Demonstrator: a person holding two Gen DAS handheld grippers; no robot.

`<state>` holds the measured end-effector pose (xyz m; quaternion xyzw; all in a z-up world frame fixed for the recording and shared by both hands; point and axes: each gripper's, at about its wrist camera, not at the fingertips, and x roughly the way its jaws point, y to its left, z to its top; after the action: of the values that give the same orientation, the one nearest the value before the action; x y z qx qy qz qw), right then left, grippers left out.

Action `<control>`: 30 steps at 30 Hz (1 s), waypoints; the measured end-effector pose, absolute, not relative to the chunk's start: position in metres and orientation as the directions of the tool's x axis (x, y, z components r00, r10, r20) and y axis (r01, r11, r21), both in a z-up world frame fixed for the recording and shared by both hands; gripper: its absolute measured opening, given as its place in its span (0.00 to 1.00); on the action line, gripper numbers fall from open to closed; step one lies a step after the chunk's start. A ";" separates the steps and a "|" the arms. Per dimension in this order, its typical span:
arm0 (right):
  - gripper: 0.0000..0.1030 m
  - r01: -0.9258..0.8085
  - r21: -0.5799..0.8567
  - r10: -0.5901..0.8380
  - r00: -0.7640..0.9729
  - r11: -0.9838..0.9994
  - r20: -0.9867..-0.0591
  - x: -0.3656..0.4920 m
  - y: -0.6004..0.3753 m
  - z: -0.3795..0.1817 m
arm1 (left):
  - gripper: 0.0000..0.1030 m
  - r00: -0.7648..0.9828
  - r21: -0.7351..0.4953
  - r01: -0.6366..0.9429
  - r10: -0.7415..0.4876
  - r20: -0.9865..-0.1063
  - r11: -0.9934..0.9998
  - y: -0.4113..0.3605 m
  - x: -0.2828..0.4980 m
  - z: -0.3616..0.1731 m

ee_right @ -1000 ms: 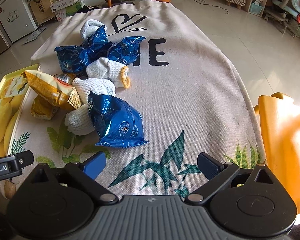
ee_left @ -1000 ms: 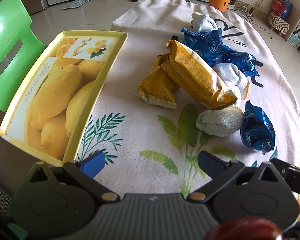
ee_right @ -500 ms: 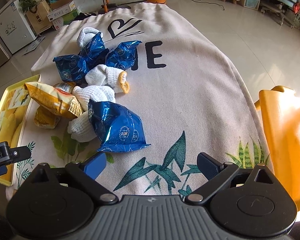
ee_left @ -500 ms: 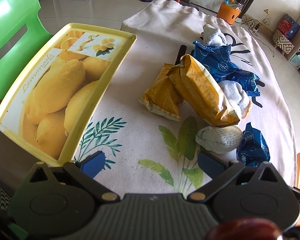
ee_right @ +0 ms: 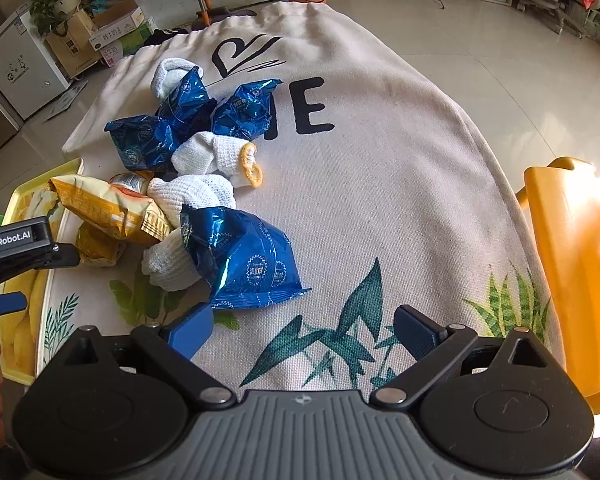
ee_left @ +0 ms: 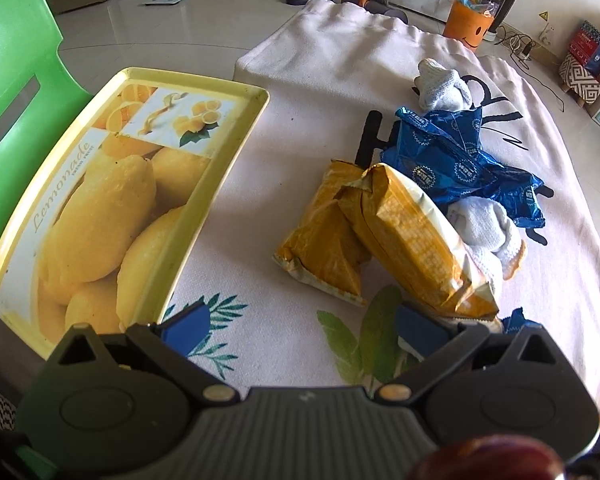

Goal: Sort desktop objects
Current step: 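Move the left tool toward the yellow chip bags beside the lemon tray, then lower the right tool toward a white knit glove while left tool nears yellow bag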

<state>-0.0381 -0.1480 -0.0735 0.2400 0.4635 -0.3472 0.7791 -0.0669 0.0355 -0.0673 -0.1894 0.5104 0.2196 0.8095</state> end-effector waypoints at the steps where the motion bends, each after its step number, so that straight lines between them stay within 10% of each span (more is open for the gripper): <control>1: 0.95 0.765 0.056 -0.315 0.329 0.642 -0.890 -0.038 -0.148 -0.074 | 0.99 0.379 -0.077 -0.545 0.164 -0.911 0.835 0.036 -0.063 -0.069; 30: 0.95 0.777 0.162 -0.253 0.383 0.608 -0.888 -0.019 -0.156 -0.086 | 0.99 0.398 -0.127 -0.393 0.044 -0.916 0.911 0.041 0.015 -0.071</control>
<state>-0.0193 -0.1563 -0.0861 0.2937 0.4460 -0.3310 0.7780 0.0148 0.0414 -0.0709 -0.1638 0.5321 0.1333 0.8199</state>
